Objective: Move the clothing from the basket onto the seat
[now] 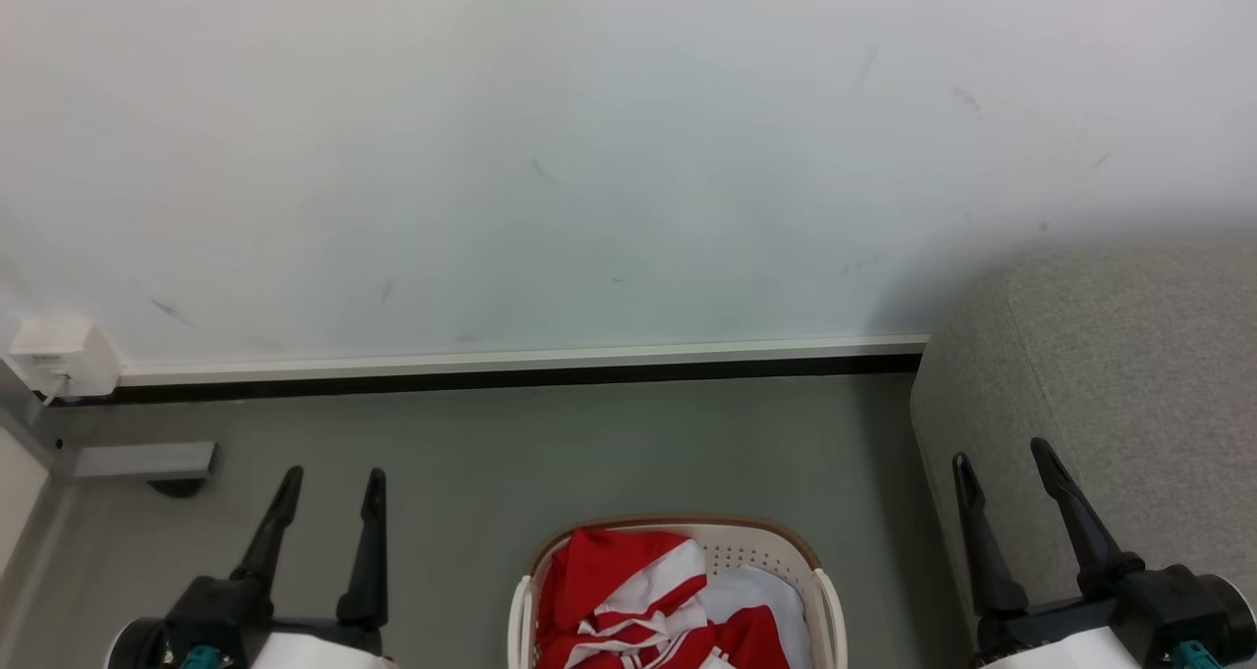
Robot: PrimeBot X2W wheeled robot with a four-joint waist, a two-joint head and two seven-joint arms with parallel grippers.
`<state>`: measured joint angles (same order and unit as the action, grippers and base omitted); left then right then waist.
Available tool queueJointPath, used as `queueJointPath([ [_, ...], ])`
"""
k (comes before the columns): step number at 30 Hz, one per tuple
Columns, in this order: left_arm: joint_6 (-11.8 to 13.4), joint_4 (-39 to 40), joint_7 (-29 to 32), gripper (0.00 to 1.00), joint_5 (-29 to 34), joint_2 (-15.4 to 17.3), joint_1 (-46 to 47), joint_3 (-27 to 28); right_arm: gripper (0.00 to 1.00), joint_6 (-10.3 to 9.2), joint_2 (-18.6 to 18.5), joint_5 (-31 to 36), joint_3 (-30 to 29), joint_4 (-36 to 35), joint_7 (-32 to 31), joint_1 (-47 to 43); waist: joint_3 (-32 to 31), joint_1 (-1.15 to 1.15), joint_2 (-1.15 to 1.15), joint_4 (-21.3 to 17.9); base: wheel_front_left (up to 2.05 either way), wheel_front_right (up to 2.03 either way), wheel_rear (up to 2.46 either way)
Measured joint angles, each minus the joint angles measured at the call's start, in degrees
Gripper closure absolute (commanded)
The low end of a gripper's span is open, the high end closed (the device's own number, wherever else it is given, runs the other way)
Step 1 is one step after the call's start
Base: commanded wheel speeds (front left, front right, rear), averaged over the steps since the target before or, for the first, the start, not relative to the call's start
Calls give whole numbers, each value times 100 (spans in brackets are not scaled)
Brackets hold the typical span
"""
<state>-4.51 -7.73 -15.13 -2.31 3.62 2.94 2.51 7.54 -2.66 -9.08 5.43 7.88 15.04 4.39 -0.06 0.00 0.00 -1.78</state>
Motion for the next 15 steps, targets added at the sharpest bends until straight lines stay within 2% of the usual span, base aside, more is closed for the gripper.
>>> queueJointPath([
  [9, -104, 27, -1, 0, -5, -37, 35, 21, 0, 0, -3, -120, -65, -97, 0, 76, 166, 0, 0, -155, 0, 0, 0],
  [15, -211, 30, -1, 0, -157, -38, 315, 58, 0, 0, -7, -380, -211, -286, 1, 287, 551, 0, 0, -302, 0, 0, 0],
])
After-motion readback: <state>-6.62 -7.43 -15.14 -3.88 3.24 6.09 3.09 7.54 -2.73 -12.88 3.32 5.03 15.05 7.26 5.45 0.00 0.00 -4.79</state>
